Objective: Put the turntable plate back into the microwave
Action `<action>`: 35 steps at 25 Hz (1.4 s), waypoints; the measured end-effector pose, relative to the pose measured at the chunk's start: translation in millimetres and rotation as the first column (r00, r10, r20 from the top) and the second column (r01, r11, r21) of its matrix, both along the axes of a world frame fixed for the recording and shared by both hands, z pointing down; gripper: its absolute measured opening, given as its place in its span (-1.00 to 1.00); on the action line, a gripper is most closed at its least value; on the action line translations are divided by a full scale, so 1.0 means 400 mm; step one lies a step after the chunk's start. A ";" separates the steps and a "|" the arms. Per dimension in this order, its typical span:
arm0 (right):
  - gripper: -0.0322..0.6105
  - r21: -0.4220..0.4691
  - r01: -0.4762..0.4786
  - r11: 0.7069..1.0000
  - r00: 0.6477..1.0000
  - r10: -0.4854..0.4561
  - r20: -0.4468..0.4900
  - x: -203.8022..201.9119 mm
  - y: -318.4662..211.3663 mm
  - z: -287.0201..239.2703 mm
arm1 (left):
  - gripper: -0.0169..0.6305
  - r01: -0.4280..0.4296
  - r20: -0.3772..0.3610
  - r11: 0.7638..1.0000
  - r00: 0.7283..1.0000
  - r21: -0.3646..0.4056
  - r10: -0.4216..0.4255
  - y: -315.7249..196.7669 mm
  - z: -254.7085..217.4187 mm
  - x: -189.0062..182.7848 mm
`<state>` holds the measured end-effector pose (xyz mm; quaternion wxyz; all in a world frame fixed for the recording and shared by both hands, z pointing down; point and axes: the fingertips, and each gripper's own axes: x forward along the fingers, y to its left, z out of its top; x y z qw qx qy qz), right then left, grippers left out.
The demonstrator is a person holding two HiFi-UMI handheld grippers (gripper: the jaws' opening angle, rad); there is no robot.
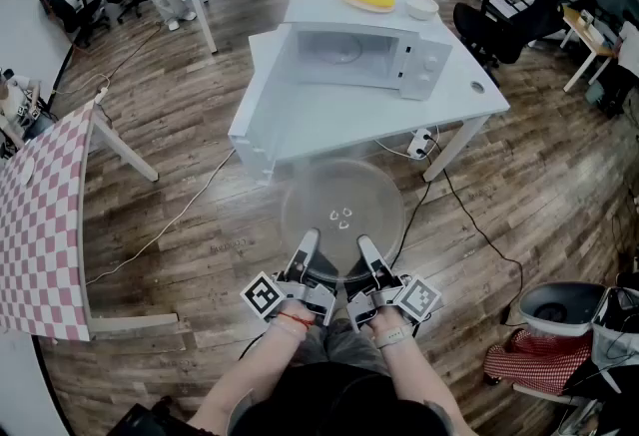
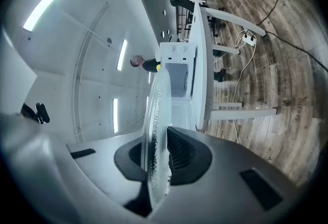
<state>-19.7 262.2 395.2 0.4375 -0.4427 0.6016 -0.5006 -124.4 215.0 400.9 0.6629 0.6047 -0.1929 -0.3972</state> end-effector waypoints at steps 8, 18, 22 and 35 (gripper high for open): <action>-0.78 -0.004 -0.002 1.000 1.000 0.002 0.011 -0.019 -0.028 0.009 | -0.84 -0.005 0.016 1.000 1.000 -0.007 0.005 -0.029 0.016 -0.018; -0.78 -0.003 -0.021 1.000 1.000 0.021 -0.005 -0.030 -0.059 0.023 | -0.84 -0.033 0.025 0.999 0.999 0.006 0.033 -0.067 0.027 -0.028; -0.78 0.005 -0.035 0.999 0.999 0.035 -0.004 -0.033 -0.068 0.023 | -0.84 -0.046 0.020 0.999 0.999 0.012 0.045 -0.079 0.025 -0.028; -0.78 0.000 -0.041 0.999 0.999 0.041 0.006 0.004 -0.131 0.038 | -0.85 -0.029 0.011 1.000 1.000 -0.002 0.029 -0.138 0.041 0.007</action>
